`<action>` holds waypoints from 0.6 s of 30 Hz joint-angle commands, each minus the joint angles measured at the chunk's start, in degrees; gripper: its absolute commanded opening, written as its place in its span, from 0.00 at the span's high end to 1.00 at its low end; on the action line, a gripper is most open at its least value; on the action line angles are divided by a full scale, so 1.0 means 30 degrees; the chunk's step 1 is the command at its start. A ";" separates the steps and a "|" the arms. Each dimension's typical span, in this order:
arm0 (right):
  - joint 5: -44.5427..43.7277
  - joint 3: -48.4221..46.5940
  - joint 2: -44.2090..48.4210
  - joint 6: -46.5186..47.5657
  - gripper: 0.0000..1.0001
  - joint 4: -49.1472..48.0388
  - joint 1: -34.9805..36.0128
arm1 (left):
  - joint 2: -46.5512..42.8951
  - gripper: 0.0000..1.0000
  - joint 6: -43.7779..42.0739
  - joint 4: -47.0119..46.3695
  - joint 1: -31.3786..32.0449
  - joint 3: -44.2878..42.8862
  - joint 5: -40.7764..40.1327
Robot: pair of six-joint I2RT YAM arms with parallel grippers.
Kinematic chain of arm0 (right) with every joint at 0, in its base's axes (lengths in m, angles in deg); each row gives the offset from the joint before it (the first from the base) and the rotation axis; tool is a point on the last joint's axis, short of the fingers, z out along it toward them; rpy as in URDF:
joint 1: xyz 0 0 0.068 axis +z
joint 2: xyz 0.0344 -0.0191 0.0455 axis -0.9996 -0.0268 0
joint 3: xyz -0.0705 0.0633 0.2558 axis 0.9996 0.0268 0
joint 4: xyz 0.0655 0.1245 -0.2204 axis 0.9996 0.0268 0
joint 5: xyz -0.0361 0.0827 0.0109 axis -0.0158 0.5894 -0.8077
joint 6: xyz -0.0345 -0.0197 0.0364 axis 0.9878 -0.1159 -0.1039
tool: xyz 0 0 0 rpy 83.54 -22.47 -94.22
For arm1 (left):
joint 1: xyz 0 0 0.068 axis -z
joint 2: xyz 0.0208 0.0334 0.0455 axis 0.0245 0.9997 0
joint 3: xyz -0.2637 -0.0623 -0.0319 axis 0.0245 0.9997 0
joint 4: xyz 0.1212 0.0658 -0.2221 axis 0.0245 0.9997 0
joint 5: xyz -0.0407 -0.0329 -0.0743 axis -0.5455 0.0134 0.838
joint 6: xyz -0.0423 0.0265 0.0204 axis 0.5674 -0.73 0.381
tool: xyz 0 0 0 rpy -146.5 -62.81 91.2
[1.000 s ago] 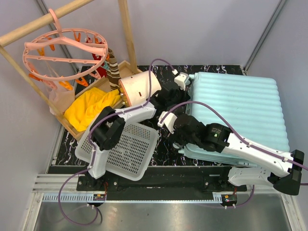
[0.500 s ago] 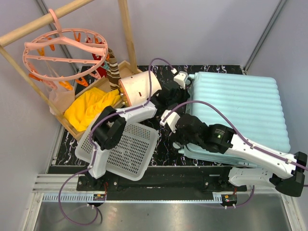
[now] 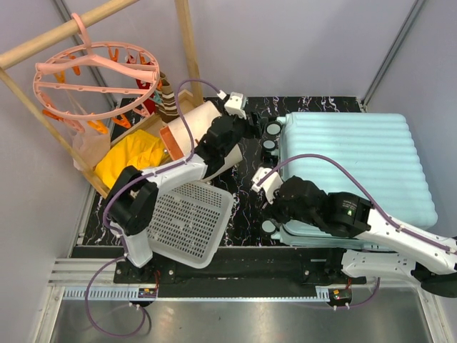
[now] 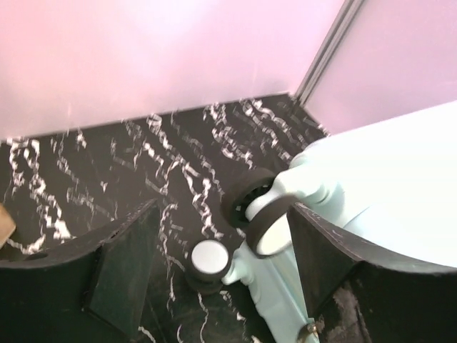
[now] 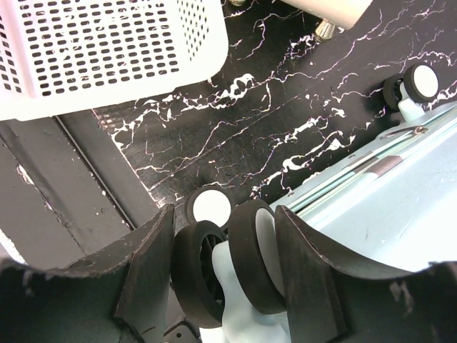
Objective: Open, take out, and arrange the luggage
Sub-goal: Unzip the luggage at the center of the board.
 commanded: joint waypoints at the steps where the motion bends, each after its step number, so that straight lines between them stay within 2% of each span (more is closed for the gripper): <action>1: -0.2372 -0.1008 0.1007 -0.1819 0.98 -0.2016 -0.0084 | -0.0642 0.24 -0.1080 -0.0769 -0.0152 -0.0367 0.0998; 18: -0.2518 -0.1008 0.0742 -0.1819 0.98 -0.2865 -0.0055 | 0.1029 0.21 -0.2633 0.0081 0.0550 -0.5023 0.6887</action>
